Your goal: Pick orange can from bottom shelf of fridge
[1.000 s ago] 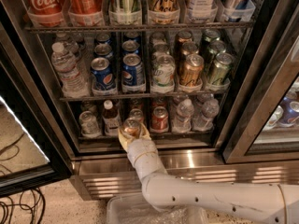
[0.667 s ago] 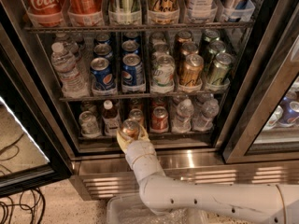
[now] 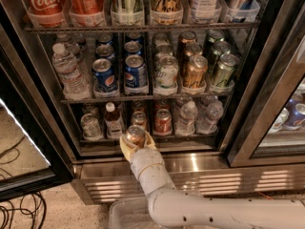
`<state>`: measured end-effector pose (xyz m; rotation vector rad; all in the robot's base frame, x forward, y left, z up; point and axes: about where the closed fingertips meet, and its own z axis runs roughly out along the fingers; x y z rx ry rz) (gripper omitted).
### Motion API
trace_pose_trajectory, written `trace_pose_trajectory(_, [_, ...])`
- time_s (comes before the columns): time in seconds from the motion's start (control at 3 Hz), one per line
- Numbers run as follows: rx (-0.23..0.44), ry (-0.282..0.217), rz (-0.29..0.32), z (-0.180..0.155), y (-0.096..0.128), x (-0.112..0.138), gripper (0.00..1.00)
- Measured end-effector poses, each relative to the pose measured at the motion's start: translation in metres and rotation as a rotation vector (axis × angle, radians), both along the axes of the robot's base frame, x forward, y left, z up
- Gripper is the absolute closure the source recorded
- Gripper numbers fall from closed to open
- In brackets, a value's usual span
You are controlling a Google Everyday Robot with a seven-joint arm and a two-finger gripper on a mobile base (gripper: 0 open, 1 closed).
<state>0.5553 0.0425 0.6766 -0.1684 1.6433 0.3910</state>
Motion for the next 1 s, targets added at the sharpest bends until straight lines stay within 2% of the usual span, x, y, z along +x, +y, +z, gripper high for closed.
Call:
trace_pose_trajectory(0.67, [0.051, -0.019, 0.104, 0.014, -0.012, -0.029, 1.0])
trace_pose_trajectory(1.0, [0.049, -0.018, 0.106, 0.014, -0.011, -0.029, 1.0])
